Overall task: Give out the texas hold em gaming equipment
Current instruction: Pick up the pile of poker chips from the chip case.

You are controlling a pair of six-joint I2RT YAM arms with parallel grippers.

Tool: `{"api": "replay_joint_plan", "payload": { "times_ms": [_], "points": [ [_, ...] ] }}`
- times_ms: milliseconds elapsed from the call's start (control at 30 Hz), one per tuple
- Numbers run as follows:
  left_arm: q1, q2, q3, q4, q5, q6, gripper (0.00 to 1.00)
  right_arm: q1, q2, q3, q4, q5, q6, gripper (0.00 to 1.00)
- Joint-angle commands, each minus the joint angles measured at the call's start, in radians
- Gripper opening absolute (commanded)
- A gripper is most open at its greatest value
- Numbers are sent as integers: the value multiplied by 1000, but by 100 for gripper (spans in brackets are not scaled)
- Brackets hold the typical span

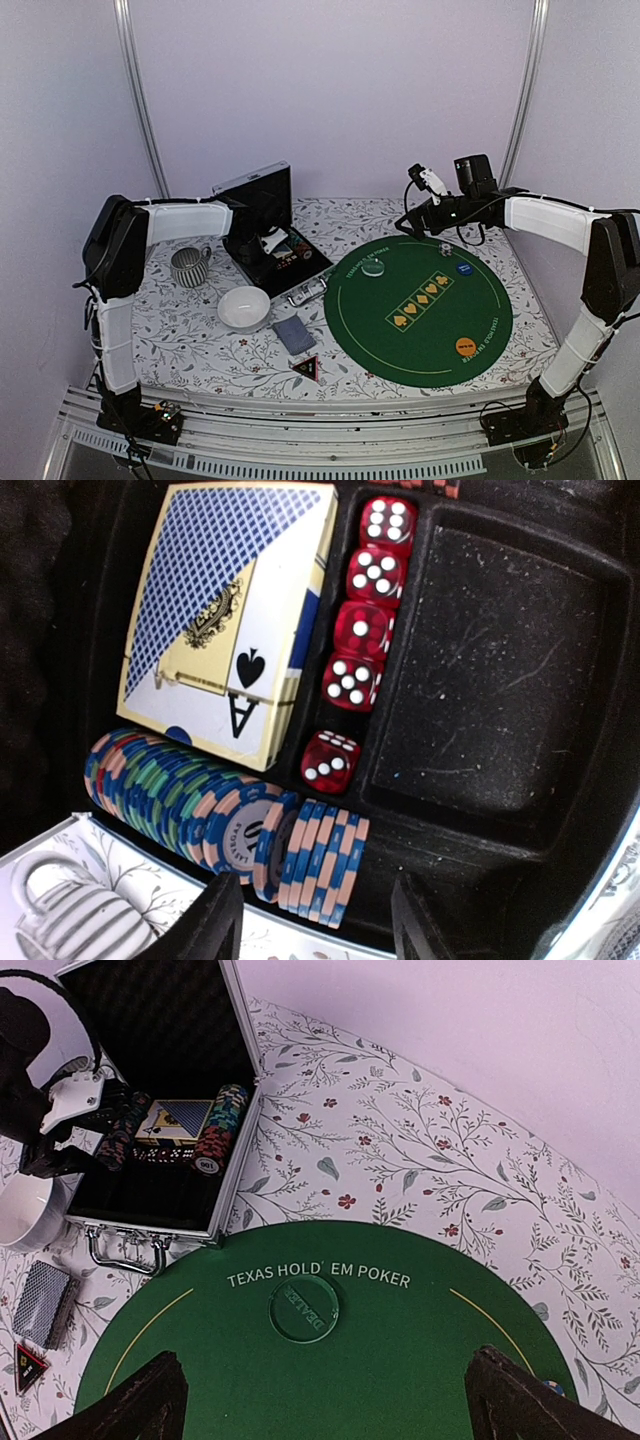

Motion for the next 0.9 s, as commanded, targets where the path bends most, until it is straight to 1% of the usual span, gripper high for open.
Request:
{"api": "replay_joint_plan", "payload": {
  "times_ms": [0, 200, 300, 433, 467, 600, 700, 867],
  "points": [
    [-8, -9, -1, 11, 4, 10, 54, -1, -7, 11, -14, -21, 8, 99],
    [2, -15, 10, 11, 8, 17, 59, -2, -8, 7, -15, -21, 7, 99],
    [26, 1, 21, 2, 52, 9, 60, -1, -7, 10, -19, -21, 8, 99],
    [35, 27, 34, -22, 98, 11, 53, -2, -13, 11, -20, -20, 8, 99],
    [35, 29, 33, -22, 112, 13, 53, -2, -16, 9, -20, -19, 7, 99],
    [42, 45, 41, -22, 94, 15, 53, -1, -18, 7, -21, -17, 7, 99],
    [56, 60, 55, -22, 117, 15, 52, -1, -19, 4, -23, -15, 8, 99],
    [68, 73, 75, -42, 124, 4, 42, -1, -21, 5, -25, -15, 7, 99]
  ]
}}
